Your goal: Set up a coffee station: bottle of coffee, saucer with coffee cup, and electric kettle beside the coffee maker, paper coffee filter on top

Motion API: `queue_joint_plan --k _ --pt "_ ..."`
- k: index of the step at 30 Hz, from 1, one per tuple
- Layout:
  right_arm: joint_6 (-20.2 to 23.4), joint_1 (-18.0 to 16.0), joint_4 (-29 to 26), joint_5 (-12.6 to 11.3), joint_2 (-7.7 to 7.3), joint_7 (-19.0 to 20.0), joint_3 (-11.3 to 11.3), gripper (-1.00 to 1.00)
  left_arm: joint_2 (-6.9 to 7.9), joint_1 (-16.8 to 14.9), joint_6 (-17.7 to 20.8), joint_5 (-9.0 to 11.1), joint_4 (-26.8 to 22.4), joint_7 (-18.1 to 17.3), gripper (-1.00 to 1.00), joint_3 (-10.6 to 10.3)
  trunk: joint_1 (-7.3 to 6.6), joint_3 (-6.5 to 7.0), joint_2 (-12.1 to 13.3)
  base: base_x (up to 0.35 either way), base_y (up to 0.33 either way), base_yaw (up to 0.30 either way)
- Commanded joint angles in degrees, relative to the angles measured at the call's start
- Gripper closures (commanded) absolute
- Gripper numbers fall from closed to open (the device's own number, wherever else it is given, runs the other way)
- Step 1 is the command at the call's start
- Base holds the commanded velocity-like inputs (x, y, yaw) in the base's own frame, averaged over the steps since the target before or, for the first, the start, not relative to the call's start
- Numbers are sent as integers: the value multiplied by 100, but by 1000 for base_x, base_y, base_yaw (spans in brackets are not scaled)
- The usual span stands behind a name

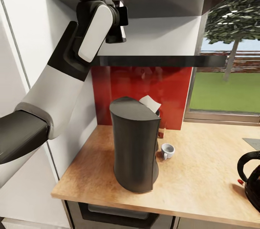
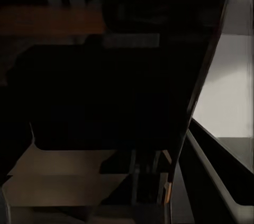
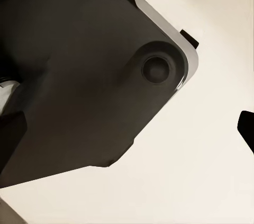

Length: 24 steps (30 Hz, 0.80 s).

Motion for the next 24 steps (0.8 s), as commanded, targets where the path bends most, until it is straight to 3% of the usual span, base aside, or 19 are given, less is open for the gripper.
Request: queue_joint_plan --k 1,14,24 --pt "-17 -2 -5 56 -1 23 -48 -100 0 -7 6 52 -2 57 100 -7 -2 -9 -7 -266 0 0" --pt "-17 -2 -5 54 -1 23 -48 -100 0 -7 4 52 8 60 100 2 -2 -9 -7 -204 0 0" --pt "-17 -2 -5 48 -2 23 -48 -100 0 -7 5 52 13 52 100 2 -2 -9 -7 -112 0 0"
